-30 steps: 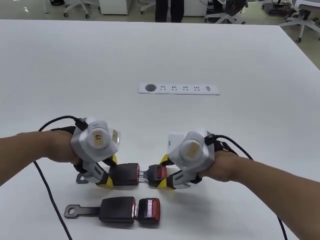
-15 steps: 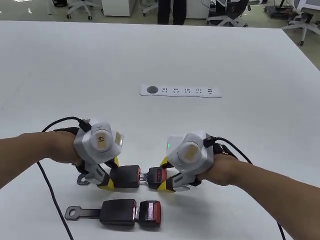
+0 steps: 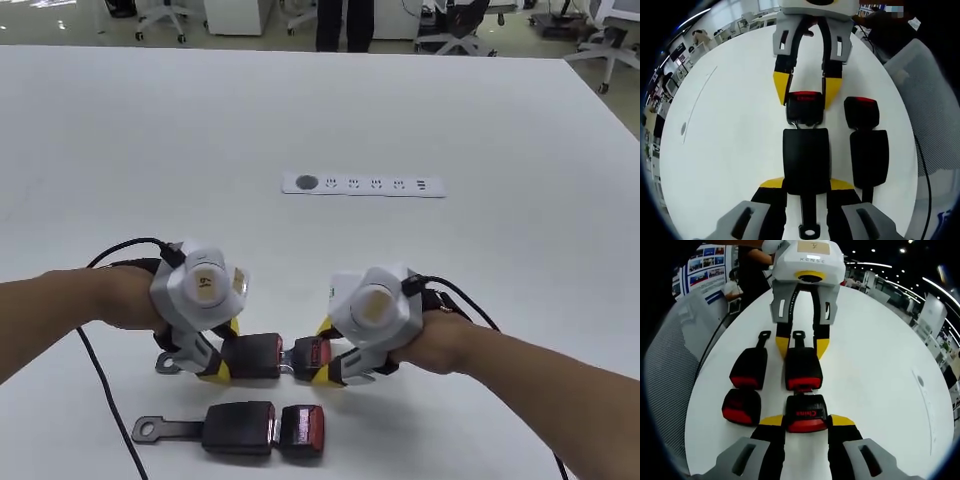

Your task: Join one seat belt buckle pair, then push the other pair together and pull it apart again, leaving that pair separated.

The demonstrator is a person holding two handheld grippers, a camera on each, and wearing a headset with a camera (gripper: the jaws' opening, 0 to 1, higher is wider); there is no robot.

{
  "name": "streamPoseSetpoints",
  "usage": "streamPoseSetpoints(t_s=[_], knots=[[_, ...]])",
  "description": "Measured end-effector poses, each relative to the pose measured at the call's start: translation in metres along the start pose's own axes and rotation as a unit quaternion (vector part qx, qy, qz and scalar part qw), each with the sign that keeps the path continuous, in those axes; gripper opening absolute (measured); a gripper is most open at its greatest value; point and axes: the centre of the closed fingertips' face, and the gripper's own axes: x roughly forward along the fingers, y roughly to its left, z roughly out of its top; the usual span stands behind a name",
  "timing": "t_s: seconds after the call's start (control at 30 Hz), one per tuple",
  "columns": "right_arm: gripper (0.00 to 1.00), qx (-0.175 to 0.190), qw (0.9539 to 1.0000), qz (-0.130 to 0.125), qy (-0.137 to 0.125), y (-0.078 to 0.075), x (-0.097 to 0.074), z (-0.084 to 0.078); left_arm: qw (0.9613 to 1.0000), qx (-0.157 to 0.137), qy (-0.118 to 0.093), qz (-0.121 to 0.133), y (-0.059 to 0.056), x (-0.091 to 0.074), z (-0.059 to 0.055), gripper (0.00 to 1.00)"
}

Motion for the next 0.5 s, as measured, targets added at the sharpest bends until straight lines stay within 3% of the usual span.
streamPoseSetpoints(t_s=[0.13, 0.2, 0.33, 0.4, 0.5], knots=[[0.28, -0.001, 1.0000, 0.000, 0.001, -0.0002, 0.0000, 0.0006, 1.0000, 0.002, -0.001, -0.001, 0.0068, 0.0041, -0.0068, 0.30], [0.28, 0.001, 1.0000, -0.001, 0.001, -0.0006, 0.0004, 0.0006, 1.0000, 0.003, -0.002, -0.001, 0.0014, 0.0000, -0.0008, 0.30], [0.27, 0.005, 1.0000, -0.002, -0.002, -0.0001, 0.0018, 0.0030, 1.0000, 0.005, -0.004, 0.002, -0.0002, -0.0014, 0.0010, 0.30], [0.27, 0.005, 1.0000, -0.002, -0.002, -0.0004, 0.0025, 0.0038, 1.0000, 0.006, -0.007, 0.001, 0.0086, 0.0049, -0.0085, 0.30], [0.27, 0.004, 1.0000, -0.002, -0.001, -0.0001, 0.0022, 0.0040, 0.9999, 0.013, -0.007, 0.000, 0.0027, 0.0009, -0.0010, 0.30]])
